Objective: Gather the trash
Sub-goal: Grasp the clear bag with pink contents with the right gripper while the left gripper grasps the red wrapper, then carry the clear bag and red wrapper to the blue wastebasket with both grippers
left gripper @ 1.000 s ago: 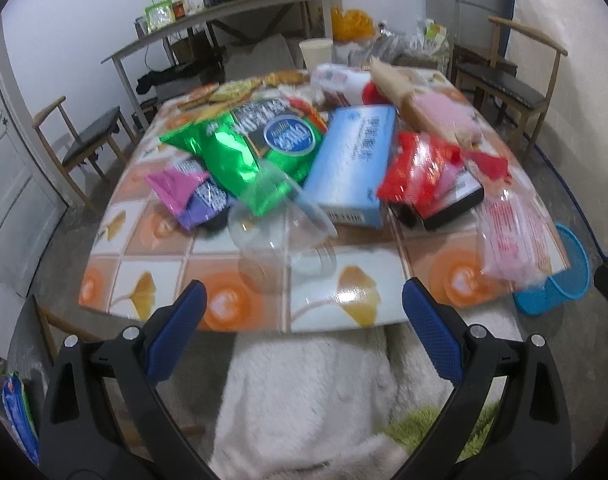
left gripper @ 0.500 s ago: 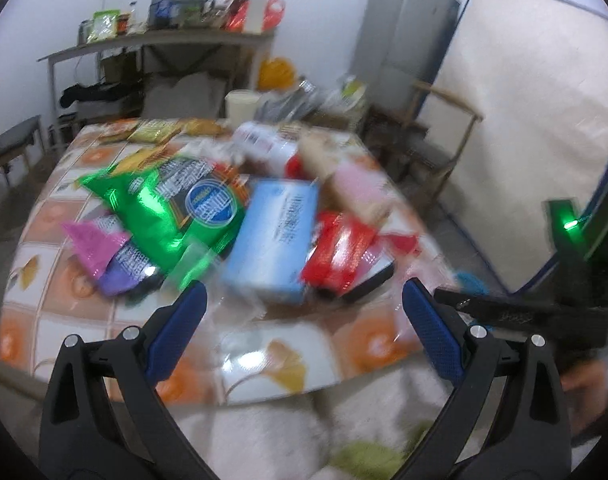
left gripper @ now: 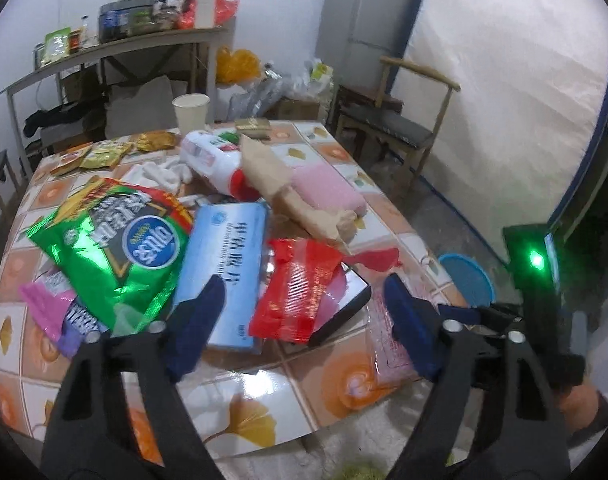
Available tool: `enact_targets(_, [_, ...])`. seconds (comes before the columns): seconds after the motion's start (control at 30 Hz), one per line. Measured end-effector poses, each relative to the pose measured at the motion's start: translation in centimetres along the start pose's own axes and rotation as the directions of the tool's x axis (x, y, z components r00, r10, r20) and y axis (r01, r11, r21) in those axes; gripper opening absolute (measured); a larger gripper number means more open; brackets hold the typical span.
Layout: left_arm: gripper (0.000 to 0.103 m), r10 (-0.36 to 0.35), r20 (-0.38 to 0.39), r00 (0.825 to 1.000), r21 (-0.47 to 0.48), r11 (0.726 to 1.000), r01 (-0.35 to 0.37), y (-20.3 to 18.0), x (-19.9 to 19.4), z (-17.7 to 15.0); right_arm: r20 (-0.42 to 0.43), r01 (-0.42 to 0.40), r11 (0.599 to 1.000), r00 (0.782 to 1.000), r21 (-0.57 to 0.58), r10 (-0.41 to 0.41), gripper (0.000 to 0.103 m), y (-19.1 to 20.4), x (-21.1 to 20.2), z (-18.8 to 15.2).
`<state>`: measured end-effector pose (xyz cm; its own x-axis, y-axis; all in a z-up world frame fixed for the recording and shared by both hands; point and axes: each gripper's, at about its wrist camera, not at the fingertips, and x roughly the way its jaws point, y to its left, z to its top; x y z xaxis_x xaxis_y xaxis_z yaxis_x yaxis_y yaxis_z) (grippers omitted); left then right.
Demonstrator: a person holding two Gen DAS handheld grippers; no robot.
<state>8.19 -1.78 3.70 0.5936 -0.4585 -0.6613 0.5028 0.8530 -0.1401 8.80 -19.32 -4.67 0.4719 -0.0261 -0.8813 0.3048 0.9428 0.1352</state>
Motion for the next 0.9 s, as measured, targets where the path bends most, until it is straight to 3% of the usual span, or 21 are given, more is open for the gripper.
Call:
enact_targets(0.17, [0.055, 0.049, -0.115, 0.992, 0.086, 0.996, -0.04, -1.3, 3.2, -0.1, 0.005, -0.016, 1.0, 1.0, 0.007, 0.016, 0.041, -1.4, -0.3, 0.1])
enact_targets(0.33, [0.046, 0.129, -0.157, 0.979, 0.16, 0.982, -0.104, -2.2, 5.2, -0.2, 0.012, -0.042, 0.999, 0.999, 0.015, 0.042, 0.032, -2.5, -0.3, 0.2])
enact_targets(0.47, [0.033, 0.21, -0.153, 0.966, 0.233, 0.957, -0.171, -2.7, 6.1, -0.2, 0.015, -0.072, 0.997, 0.997, 0.028, 0.071, 0.025, -3.1, -0.4, 0.2])
enact_targets(0.57, [0.019, 0.226, -0.154, 0.962, 0.262, 0.948, -0.181, -3.0, 6.4, -0.3, 0.014, -0.107, 0.993, 0.994, 0.057, 0.107, 0.021, -3.9, -0.4, 0.3])
enact_targets(0.8, [0.001, 0.266, -0.099, 0.959, 0.301, 0.926, -0.226, -4.2, 5.2, 0.1, 0.021, -0.182, 0.978, 0.983, 0.102, 0.181, 0.01, -5.0, -0.5, 0.0])
enact_targets(0.9, [0.0, 0.275, -0.074, 0.958, 0.304, 0.922, -0.241, -4.6, 4.1, 0.4, 0.036, -0.212, 0.971, 0.977, 0.113, 0.21, 0.008, -5.3, -0.8, -0.1])
